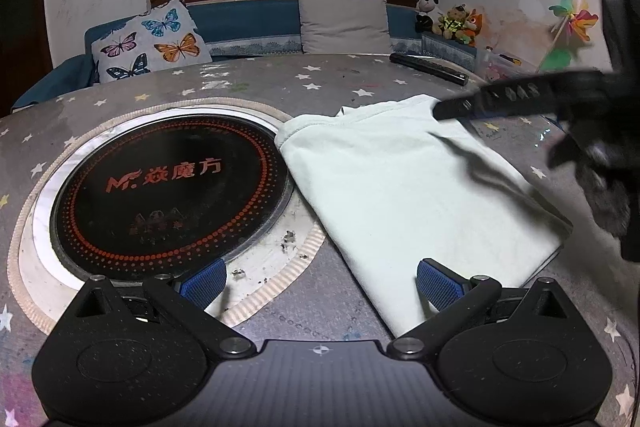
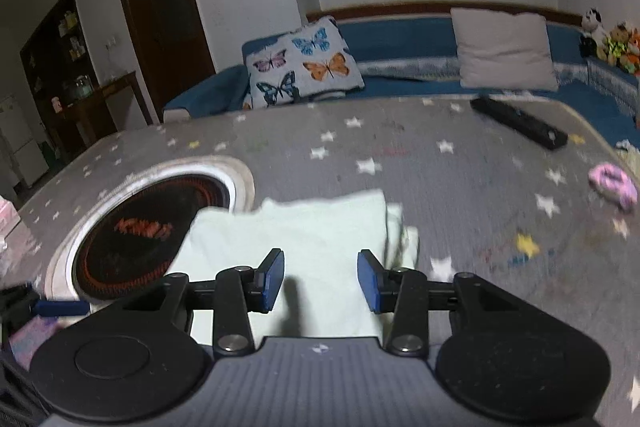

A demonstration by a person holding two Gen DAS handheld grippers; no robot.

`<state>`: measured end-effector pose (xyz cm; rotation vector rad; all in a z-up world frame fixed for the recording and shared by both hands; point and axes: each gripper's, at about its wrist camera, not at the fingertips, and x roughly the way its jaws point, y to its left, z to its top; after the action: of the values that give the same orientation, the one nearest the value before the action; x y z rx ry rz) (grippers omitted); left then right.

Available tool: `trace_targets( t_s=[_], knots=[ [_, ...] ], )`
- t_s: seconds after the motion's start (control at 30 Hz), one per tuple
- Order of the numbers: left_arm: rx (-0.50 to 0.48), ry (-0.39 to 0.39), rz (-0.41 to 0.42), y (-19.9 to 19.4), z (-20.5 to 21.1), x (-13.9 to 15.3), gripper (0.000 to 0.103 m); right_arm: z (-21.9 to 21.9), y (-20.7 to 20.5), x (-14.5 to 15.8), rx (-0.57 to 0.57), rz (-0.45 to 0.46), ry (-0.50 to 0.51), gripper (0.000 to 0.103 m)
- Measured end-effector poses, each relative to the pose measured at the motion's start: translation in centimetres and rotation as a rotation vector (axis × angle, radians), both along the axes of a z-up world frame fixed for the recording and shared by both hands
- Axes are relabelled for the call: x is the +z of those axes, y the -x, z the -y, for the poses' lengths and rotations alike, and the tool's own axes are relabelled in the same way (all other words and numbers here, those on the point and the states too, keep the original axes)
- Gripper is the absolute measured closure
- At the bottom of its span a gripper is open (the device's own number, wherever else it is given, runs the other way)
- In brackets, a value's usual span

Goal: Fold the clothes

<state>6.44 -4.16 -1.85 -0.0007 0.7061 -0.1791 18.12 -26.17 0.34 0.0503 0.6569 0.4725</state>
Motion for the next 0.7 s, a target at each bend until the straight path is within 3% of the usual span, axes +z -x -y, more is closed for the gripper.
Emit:
trace_targets(
  t_s=[0.27,0.7],
  knots=[
    [0.003,0.000,-0.009,-0.2,-0.2,-0.2,0.000,-0.9,-3.3,-1.6,-0.032,-0.036,0.031,0.063],
    [0.012,-0.007,-0.031,-0.4,0.1,-0.1,0.000,-0.8,-2.8,-0.9,-0.025,-0.031,0.032,0.062]
  ],
)
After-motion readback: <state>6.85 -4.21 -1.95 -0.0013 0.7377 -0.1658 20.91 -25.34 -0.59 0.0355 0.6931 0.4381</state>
